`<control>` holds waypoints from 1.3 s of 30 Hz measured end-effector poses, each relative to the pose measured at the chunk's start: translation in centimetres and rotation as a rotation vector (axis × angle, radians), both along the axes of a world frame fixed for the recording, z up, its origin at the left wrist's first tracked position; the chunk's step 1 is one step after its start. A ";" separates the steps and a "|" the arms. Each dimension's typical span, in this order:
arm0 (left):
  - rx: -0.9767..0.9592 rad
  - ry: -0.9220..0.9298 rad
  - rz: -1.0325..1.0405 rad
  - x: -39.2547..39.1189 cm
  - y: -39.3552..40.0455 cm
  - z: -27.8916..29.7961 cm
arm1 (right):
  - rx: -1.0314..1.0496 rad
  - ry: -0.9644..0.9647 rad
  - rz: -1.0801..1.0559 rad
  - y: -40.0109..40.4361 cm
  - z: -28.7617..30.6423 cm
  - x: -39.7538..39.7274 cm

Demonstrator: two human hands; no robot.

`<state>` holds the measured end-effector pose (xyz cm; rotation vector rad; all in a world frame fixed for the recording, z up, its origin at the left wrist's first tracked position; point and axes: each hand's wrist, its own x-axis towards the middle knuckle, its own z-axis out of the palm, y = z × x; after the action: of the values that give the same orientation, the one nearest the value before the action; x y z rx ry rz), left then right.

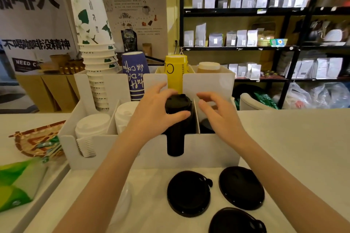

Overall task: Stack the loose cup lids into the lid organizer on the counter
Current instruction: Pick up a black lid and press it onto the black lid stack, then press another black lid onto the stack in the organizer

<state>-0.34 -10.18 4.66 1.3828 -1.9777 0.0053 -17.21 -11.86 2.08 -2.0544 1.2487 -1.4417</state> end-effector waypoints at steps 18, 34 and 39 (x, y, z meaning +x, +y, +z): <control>0.605 -0.276 -0.114 -1.3 7.3 -9.6 | 0.595 0.733 0.254 5.3 -3.5 -1.6; 0.244 0.123 -0.131 0.5 8.1 -0.9 | 0.300 0.309 0.253 5.8 2.2 -2.2; 0.075 0.199 -0.080 0.6 5.7 1.1 | 0.074 0.047 0.108 3.9 3.7 -0.4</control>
<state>0.28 -4.48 5.75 1.2969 -1.8803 -0.2361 -17.66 -7.97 5.81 -2.0835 1.1713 -1.2873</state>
